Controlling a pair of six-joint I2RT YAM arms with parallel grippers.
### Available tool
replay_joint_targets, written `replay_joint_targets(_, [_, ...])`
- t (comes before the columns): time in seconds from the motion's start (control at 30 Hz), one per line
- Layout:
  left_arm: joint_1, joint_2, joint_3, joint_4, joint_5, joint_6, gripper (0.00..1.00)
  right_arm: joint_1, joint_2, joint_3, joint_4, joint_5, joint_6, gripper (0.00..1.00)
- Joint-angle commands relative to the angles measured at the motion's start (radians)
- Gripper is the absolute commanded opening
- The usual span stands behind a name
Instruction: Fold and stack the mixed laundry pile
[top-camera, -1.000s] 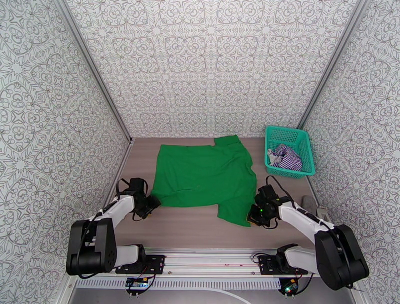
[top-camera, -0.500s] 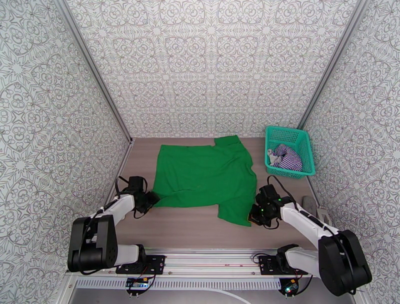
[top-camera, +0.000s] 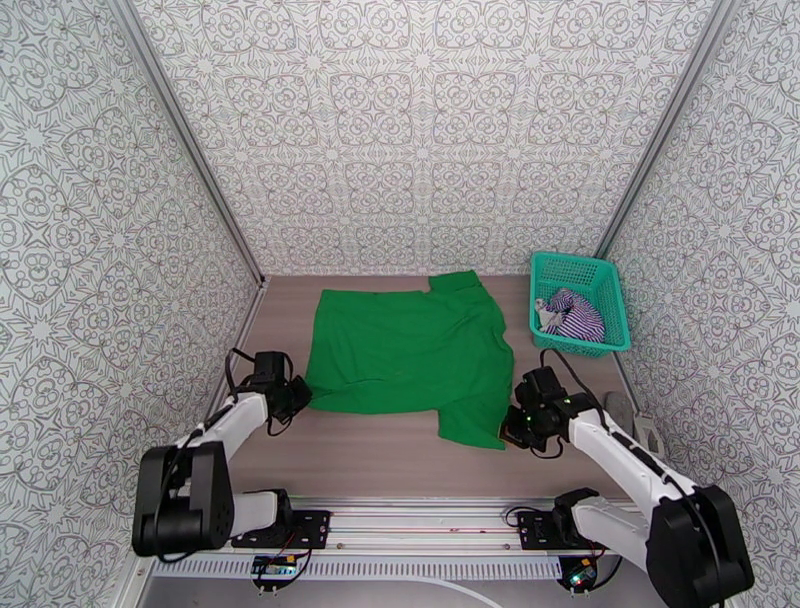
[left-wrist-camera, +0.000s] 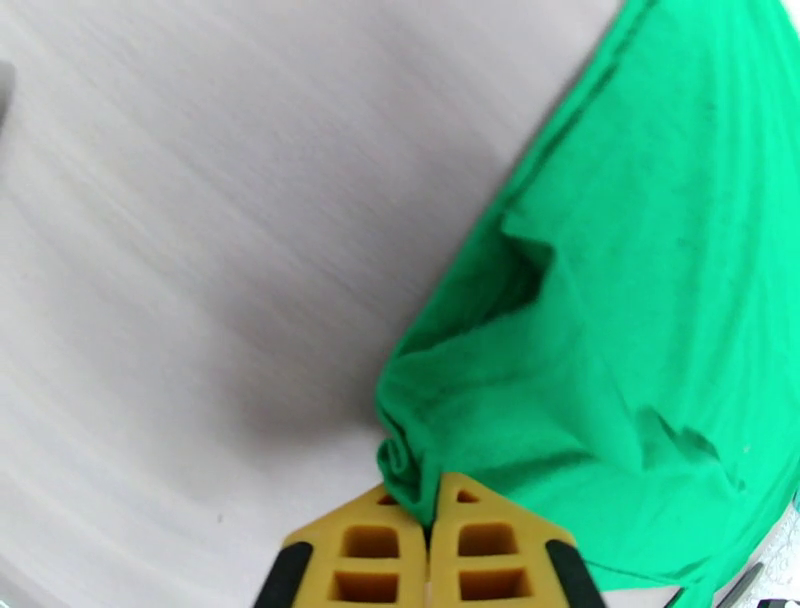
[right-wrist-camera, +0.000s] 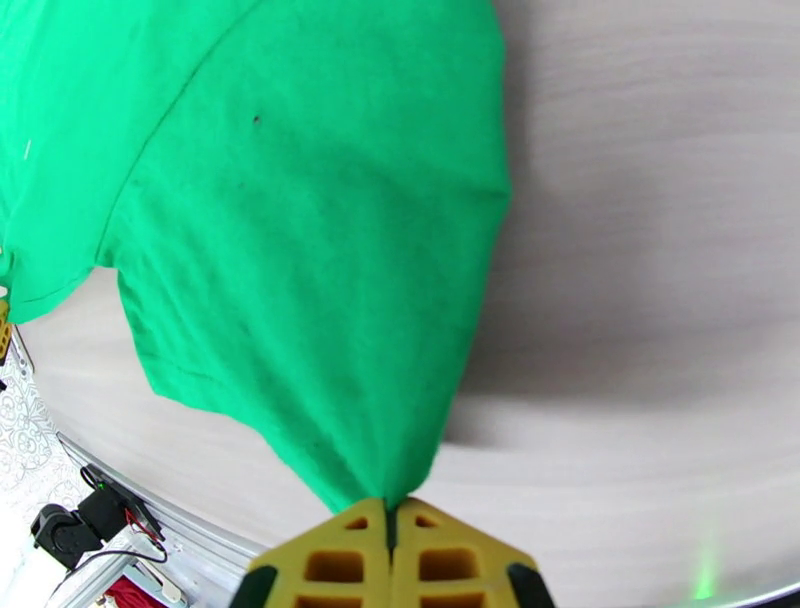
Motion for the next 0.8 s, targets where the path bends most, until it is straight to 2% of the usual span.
replay_joint_targets(0.0, [-0.003,-0.072,-0.021,-0.106,-0.036,0.035,0.00,0.008,-0.052,0.046,-0.099,0.027,-0.006,0.00])
replay_joint_targets(0.27, [-0.001,-0.175,-0.028,-0.199,-0.043,0.043,0.00,0.008,-0.114,0.111,-0.236,0.046,-0.030,0.00])
replay_joint_targets(0.47, [-0.041,-0.245,-0.001,-0.272,-0.096,0.055,0.00,0.008,-0.114,0.201,-0.299,0.073,-0.046,0.00])
replay_joint_targets(0.63, [-0.046,-0.183,-0.011,-0.221,-0.091,0.055,0.00,0.007,-0.027,0.261,-0.240,0.074,-0.064,0.00])
replay_joint_targets(0.77, [-0.053,-0.130,0.038,-0.179,-0.098,0.052,0.00,0.007,0.073,0.372,-0.196,0.112,-0.097,0.00])
